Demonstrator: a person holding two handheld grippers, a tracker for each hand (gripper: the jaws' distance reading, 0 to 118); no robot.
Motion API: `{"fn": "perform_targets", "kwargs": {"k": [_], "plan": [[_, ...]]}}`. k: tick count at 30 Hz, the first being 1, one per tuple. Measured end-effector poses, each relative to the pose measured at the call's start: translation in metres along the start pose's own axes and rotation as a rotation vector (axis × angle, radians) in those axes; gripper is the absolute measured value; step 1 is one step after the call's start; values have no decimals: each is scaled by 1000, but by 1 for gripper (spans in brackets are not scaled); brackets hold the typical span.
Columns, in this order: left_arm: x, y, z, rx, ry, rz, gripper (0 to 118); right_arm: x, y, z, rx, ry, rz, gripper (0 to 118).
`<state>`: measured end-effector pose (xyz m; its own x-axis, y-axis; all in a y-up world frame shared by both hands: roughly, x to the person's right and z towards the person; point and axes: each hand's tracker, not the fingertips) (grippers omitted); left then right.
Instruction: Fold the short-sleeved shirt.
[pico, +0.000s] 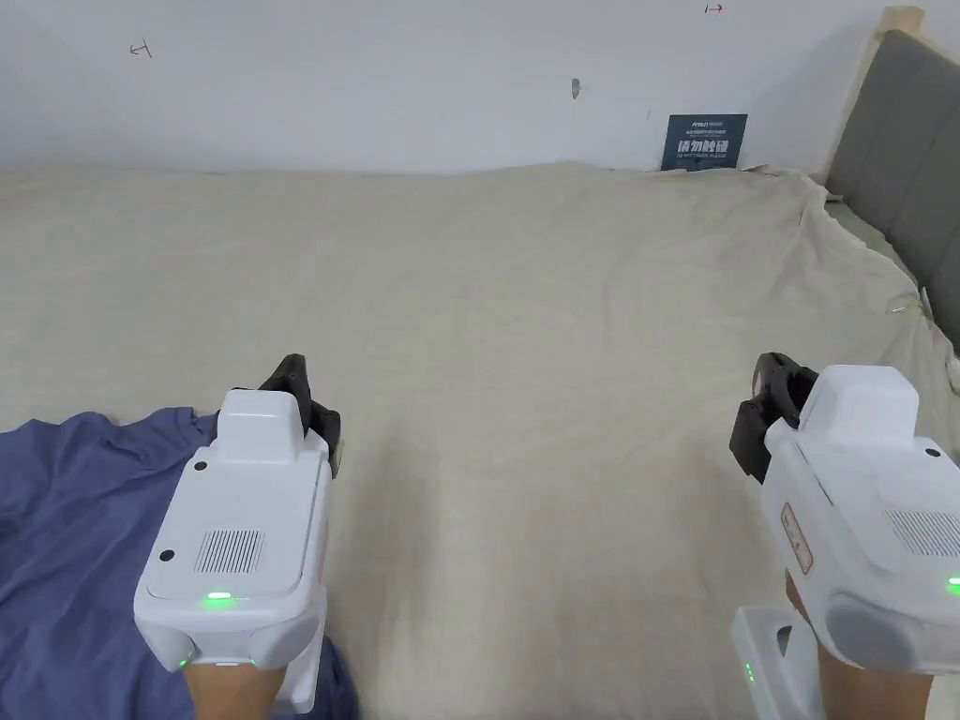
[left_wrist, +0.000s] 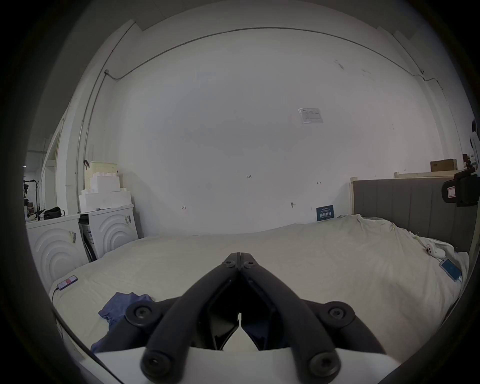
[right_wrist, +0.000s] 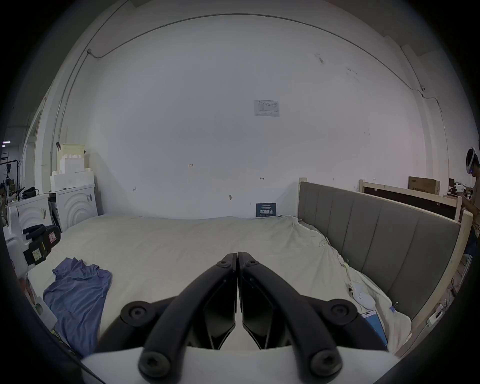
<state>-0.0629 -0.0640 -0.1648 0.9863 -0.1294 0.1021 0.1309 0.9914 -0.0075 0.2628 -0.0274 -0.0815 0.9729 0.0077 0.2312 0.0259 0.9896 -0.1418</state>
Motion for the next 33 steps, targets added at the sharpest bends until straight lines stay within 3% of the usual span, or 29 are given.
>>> {"fn": "perform_targets", "kwargs": {"k": [24, 33], "plan": [[-1, 6, 1, 8, -7, -1, 0, -1, 4, 0, 13, 3, 14, 0], [-29, 10, 7, 16, 45, -7, 0, -32, 10, -12, 31, 68, 37, 0]]}}
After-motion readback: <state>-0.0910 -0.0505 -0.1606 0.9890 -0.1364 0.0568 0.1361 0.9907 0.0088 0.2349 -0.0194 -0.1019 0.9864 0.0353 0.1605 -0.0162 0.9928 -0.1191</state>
